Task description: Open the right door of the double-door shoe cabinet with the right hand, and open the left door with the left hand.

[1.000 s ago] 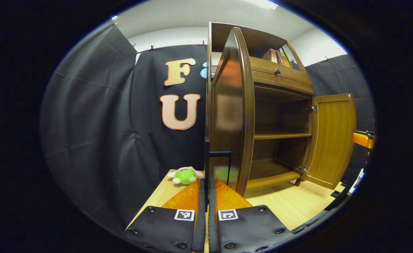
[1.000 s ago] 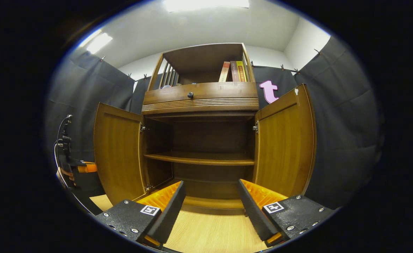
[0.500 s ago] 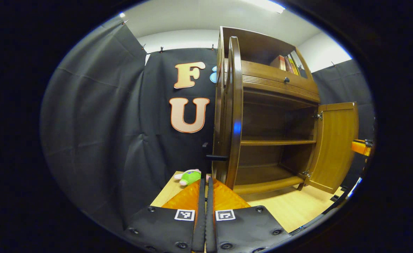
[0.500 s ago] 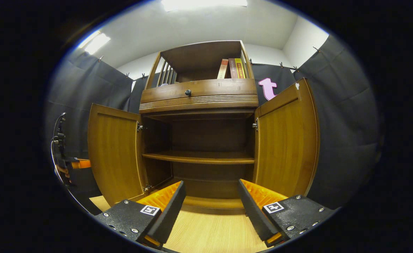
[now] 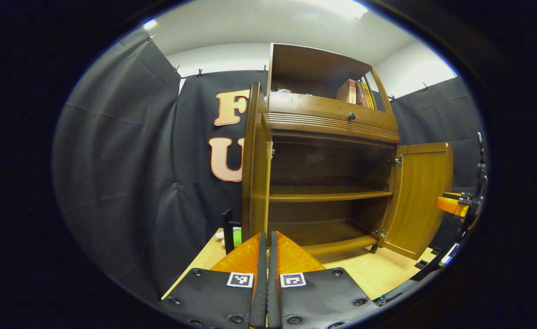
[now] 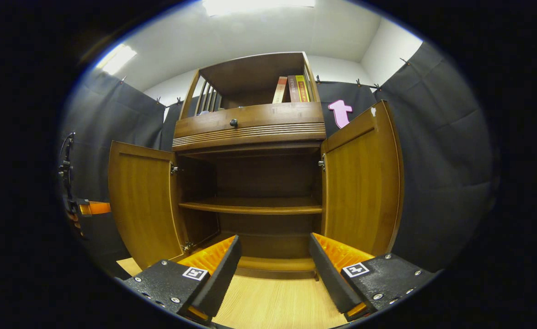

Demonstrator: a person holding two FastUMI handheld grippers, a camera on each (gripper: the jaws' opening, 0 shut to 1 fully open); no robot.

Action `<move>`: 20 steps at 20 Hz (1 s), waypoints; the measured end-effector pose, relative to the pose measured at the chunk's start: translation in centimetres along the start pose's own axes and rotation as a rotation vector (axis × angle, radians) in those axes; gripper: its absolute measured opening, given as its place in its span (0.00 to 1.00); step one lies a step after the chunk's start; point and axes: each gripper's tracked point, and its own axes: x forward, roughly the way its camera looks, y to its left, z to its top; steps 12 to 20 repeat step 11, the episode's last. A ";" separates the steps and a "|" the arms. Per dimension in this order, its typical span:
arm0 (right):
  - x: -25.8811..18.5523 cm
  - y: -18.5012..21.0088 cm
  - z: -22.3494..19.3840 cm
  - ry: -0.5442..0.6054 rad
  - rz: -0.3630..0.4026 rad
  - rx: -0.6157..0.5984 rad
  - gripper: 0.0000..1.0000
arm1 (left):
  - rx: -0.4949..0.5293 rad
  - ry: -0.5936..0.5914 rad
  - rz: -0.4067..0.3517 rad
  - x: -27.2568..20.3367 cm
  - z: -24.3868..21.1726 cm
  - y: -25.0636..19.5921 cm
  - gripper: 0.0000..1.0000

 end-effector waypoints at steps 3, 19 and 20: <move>-0.1 -1.1 0.4 -0.003 -0.013 -0.002 1.00 | 0.028 -0.003 0.000 0.0 0.4 -0.1 0.13; -0.7 -3.8 2.1 -0.024 -0.053 -0.013 0.92 | 0.029 -0.058 -0.008 1.0 2.0 -1.7 0.42; -0.7 -3.8 2.1 -0.024 -0.053 -0.013 0.92 | 0.029 -0.058 -0.008 1.0 2.0 -1.7 0.42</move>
